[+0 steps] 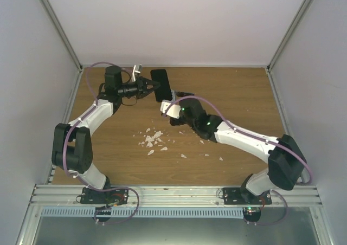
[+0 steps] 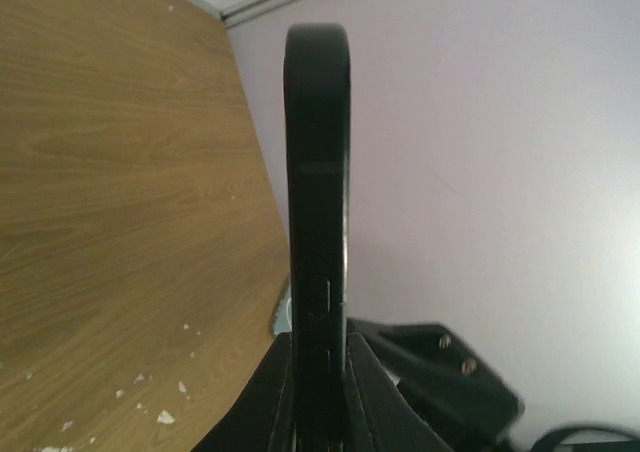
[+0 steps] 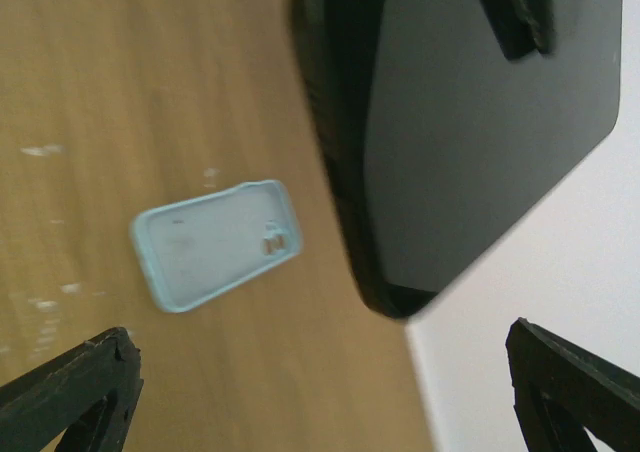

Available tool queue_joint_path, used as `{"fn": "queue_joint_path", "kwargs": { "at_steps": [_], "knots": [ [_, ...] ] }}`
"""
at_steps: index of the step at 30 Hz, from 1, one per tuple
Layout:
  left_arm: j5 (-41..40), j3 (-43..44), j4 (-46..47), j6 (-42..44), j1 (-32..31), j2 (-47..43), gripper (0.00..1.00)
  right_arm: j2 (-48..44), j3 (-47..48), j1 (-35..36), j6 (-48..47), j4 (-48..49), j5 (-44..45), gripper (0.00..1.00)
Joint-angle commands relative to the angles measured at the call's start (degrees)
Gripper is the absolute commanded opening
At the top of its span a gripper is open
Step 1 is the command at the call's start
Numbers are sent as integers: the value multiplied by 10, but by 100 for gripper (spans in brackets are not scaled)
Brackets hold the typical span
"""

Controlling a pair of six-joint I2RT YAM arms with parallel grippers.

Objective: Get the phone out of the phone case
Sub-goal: Place the phone at the center of the board.

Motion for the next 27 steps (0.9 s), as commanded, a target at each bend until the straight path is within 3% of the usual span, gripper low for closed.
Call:
{"fn": "queue_joint_path", "kwargs": {
  "at_steps": [1,7,16,21,27],
  "knots": [
    [10,-29,53,22,4,3,0,-44,32,-58,128,-153,-185,100],
    [37,-51,117,24,-5,9,0,-66,74,-174,237,-256,-448,99],
    [60,-78,220,11,-43,0,0,-12,135,-310,508,-212,-752,86],
    [58,-89,257,3,-58,-8,0,13,115,-330,617,-145,-848,79],
    [58,-88,282,-11,-72,-7,0,42,92,-329,720,-56,-893,71]
  ]
}}
